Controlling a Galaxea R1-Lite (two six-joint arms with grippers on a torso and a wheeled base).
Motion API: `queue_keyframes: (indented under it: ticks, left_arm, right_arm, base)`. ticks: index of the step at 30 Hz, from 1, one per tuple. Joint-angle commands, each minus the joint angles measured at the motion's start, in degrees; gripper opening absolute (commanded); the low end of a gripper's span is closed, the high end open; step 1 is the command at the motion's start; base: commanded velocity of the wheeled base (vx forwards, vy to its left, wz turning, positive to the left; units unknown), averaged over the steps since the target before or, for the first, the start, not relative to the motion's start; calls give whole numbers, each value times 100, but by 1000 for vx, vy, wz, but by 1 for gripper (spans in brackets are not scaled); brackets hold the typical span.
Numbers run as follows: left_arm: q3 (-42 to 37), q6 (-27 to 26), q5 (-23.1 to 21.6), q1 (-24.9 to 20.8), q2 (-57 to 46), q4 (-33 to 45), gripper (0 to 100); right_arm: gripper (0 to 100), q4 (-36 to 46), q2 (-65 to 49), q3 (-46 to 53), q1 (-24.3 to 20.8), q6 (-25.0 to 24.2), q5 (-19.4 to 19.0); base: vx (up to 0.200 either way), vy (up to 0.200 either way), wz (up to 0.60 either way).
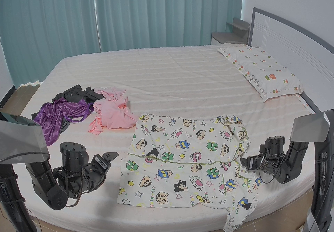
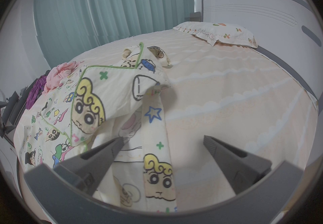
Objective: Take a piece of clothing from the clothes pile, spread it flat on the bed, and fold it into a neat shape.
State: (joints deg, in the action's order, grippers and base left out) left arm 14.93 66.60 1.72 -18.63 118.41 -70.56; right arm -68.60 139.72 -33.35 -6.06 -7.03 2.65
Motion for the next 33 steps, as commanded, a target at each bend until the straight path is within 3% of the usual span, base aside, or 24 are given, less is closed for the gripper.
queue_keyframes:
  ticks: [1,13,22,26,33]
  left_arm:
    - [1,2,13,-1,25,-2,100]
    - [1,2,13,8,25,-2,100]
    - [1,-15,13,-1,25,-2,100]
    - [1,-15,21,-1,25,-2,100]
    - [-8,-15,30,-36,25,-2,100]
  right_arm:
    - [0,-13,-6,31,-36,0,-1]
    - [0,-84,-94,162,17,-26,17]
    - [0,-101,-375,206,606,0,105]
    - [0,-110,-331,66,1124,35,105]
    - [0,-31,-234,-374,1502,35,78]
  base:
    - [0,0,0]
    - [0,0,0]
    - [0,0,0]
    - [0,0,0]
    - [0,0,0]
